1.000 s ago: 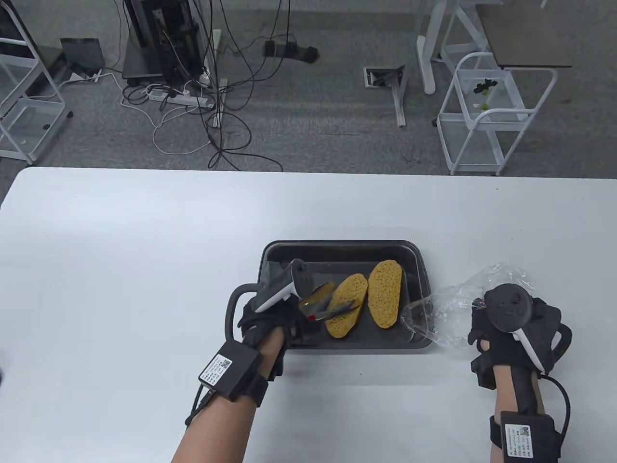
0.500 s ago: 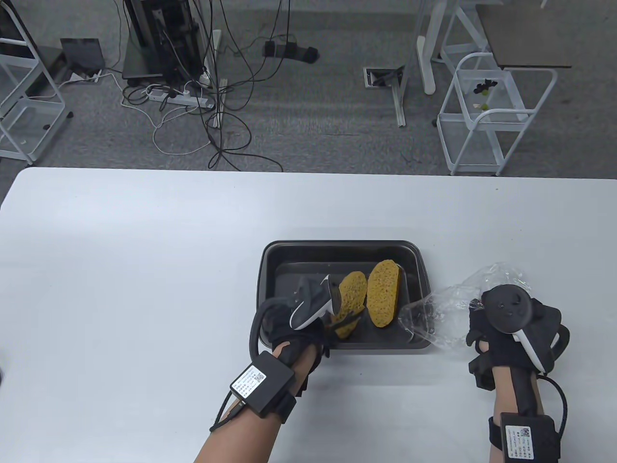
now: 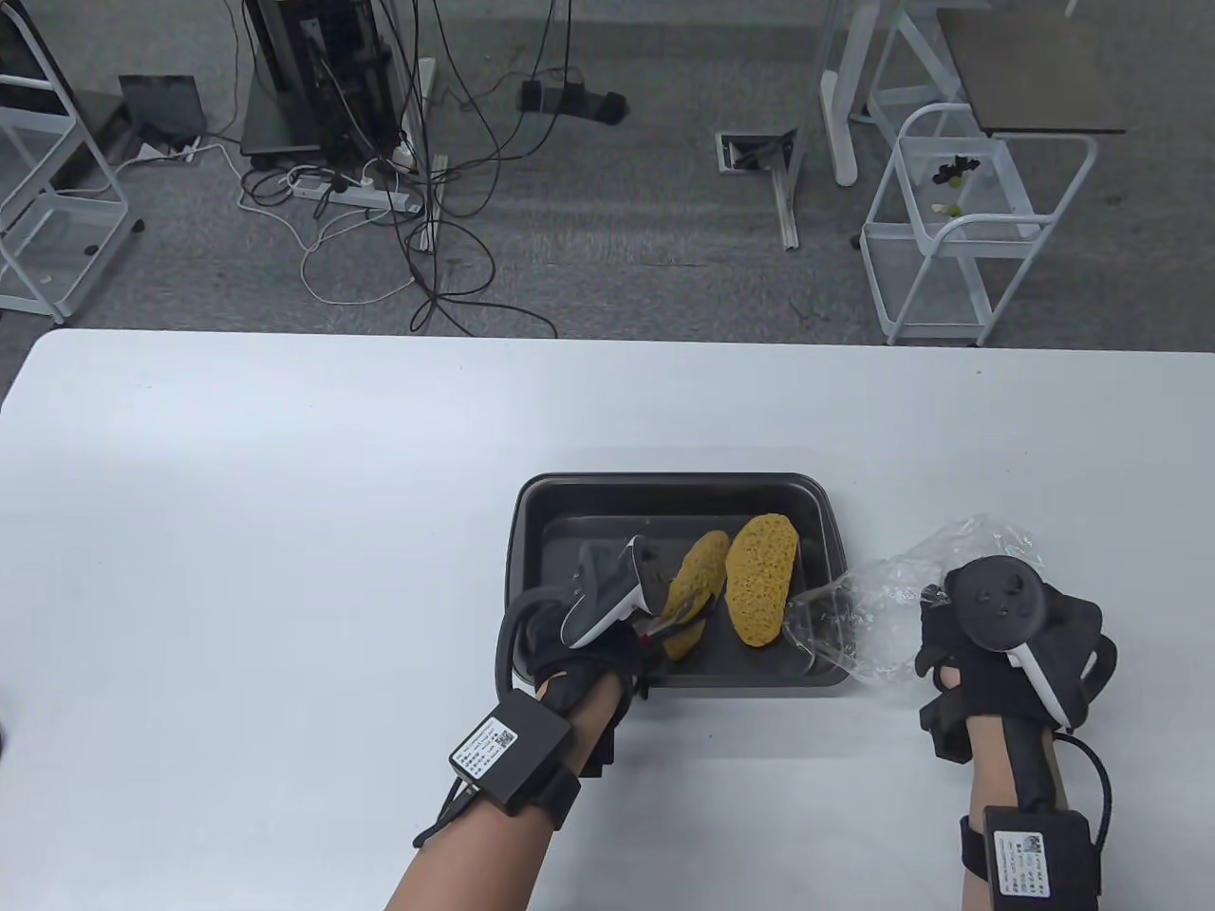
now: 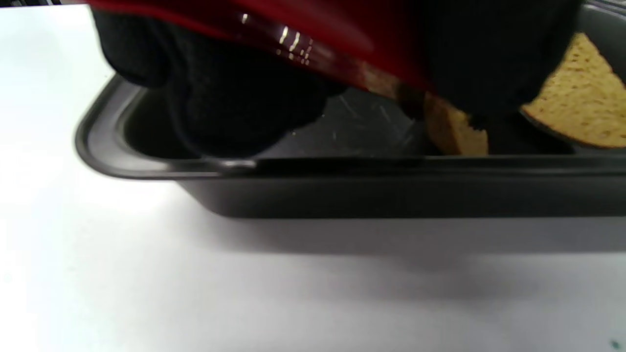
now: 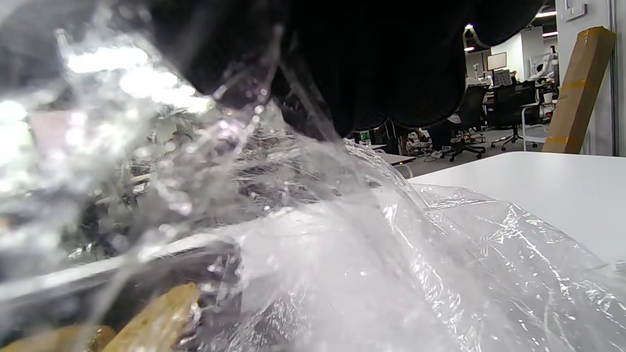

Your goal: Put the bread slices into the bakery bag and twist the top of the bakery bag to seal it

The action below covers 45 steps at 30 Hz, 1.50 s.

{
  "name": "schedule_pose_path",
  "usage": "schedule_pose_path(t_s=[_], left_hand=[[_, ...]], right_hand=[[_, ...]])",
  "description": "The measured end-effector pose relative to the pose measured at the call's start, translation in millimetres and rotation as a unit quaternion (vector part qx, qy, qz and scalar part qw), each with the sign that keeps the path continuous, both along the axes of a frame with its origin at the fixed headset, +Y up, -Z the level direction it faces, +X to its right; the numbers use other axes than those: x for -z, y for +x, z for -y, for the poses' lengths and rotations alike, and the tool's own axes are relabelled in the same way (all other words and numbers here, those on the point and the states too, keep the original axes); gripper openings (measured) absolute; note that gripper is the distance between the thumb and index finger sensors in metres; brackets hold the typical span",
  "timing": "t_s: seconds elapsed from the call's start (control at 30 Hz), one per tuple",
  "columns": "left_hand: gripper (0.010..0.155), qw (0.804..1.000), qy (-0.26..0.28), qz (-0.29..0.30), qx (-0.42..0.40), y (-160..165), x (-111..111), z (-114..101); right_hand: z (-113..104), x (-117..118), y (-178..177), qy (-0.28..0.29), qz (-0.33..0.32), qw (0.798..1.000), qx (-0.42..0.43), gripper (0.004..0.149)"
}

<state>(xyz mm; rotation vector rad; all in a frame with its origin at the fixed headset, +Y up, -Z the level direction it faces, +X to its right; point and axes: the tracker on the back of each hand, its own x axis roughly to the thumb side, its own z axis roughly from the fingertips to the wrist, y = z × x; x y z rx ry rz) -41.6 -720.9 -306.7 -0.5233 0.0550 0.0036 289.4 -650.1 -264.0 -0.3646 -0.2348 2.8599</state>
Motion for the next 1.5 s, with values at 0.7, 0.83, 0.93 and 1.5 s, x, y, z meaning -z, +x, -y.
schedule_pose_path(t_s=[0.7,0.83,0.93,1.5], left_hand=[[0.070,0.991,0.121,0.002,0.047,-51.4,-27.0,-15.1],[0.070,0.986,0.149,0.021,0.068,-60.0,-36.9,-16.9],[0.070,0.966,0.216,0.061,0.127,-59.7,-51.6,-19.2],[0.071,0.924,0.312,0.152,0.161,-35.2,-107.3,-42.5]], right_hand=[[5.6,1.6,-8.9,0.020,0.003,0.999,-0.028,0.041],[7.2,2.3,-13.2,0.026,0.003,0.999,-0.039,0.040],[8.7,3.2,-17.4,0.030,0.004,0.998,-0.050,0.041],[15.4,2.2,-35.2,0.085,0.008,0.992,-0.095,0.040]])
